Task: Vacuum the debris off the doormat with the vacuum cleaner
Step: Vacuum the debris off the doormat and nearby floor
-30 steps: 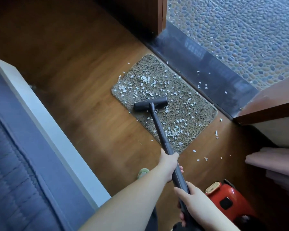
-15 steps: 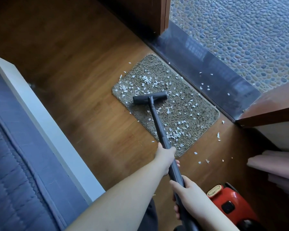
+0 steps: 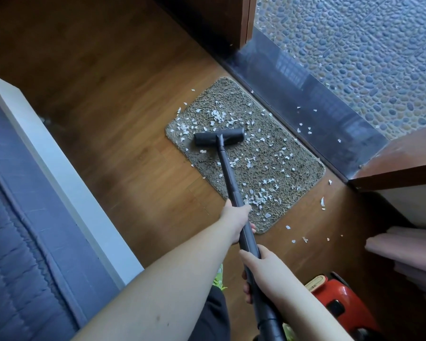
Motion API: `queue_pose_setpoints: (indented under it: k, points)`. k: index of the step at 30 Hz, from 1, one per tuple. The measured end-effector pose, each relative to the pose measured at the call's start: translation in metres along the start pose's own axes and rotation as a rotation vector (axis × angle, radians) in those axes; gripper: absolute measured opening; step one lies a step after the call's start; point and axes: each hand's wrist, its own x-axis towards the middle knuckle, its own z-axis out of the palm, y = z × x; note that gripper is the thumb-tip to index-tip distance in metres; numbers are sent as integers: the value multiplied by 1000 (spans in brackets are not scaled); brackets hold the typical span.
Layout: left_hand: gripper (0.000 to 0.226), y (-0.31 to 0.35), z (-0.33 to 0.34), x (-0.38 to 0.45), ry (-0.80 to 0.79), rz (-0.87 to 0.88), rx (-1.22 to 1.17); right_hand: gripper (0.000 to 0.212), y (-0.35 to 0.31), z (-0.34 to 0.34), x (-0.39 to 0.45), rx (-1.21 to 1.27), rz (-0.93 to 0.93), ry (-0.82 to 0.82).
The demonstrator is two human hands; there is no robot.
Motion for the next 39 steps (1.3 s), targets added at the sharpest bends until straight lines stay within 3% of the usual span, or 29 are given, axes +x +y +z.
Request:
queue_pose_setpoints:
  k: [3,8,12,22,27,31,39]
  points:
    - [61,-24,13,-10,-15,-45,-46,28,18,-12,-14,-152,-6,38]
    - [81,-51,32,-32,-23,-120,-125,12,40,-26,-29,-242,17,63]
    - [85,-59,35,-36,-13,-142,-153,11,44,-28,-33,-239,32,51]
    - [77,-16,10,-11,23,-36,-113,16,14,-13,-8,-76,-23,4]
    - [52,20,-6,16,30,28,-61,15,-21,-2,16,6,-39,-10]
    - [45,41,-22,29,53,36,-29,11,-42,8,27,25,-44,-41]
    - [42,30,-33,36,70,24,-67,12,-42,18,30,-11,-36,-51]
